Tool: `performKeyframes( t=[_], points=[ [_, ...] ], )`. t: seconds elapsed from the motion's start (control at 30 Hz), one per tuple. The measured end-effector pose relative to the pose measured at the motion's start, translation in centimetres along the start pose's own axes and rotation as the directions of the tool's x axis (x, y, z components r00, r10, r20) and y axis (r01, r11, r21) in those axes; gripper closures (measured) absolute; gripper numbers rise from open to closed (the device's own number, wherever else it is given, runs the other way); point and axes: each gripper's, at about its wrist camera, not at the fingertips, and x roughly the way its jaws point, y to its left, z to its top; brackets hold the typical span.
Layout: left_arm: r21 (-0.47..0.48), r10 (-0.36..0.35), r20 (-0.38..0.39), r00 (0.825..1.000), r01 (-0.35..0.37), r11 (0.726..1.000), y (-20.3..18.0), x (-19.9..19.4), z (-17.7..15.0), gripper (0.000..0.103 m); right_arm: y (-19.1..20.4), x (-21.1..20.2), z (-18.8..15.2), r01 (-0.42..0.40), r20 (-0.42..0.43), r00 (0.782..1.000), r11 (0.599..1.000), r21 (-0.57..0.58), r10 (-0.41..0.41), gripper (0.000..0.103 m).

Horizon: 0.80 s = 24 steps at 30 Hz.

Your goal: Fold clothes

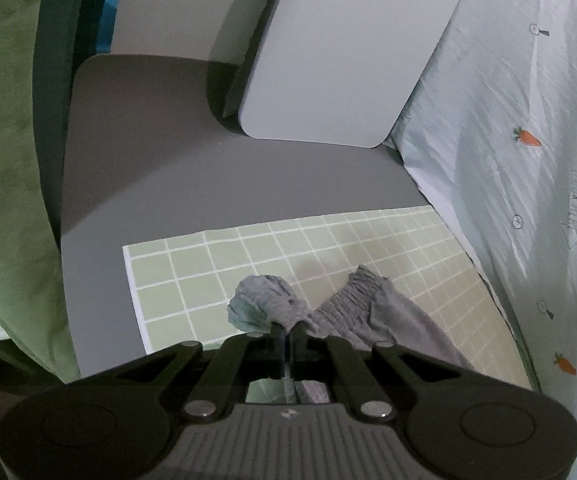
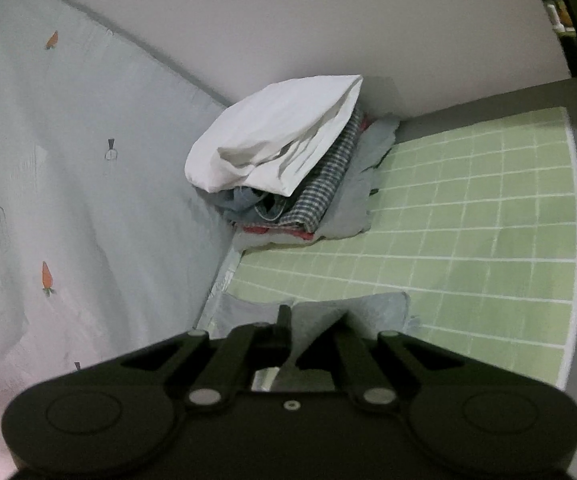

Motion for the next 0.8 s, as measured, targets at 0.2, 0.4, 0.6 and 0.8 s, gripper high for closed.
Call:
performKeyframes(
  t=[0.2,0.4,0.6,0.8],
  points=[
    [0.006,0.018,0.009,1.000,-0.018,1.000,-3.0,2.3,0.1,0.101,3.5,4.0,0.0,0.029,-0.017,0.999,0.996,-0.081,-0.030,0.102],
    [0.032,0.036,0.004,0.999,-0.036,0.999,-7.6,5.8,0.1,0.101,8.9,11.0,-0.1,0.064,-0.023,0.997,0.985,-0.159,-0.068,0.102],
    [0.081,0.053,-0.020,0.998,-0.051,0.995,-13.6,12.7,0.1,0.101,15.9,22.1,-0.5,0.096,-0.060,0.992,0.964,-0.249,-0.115,0.102],
    [0.108,0.100,-0.051,0.994,-0.094,0.990,-19.1,22.1,-0.6,0.090,22.0,37.1,-4.3,0.053,-0.198,0.971,0.931,-0.361,-0.132,0.084]
  ],
)
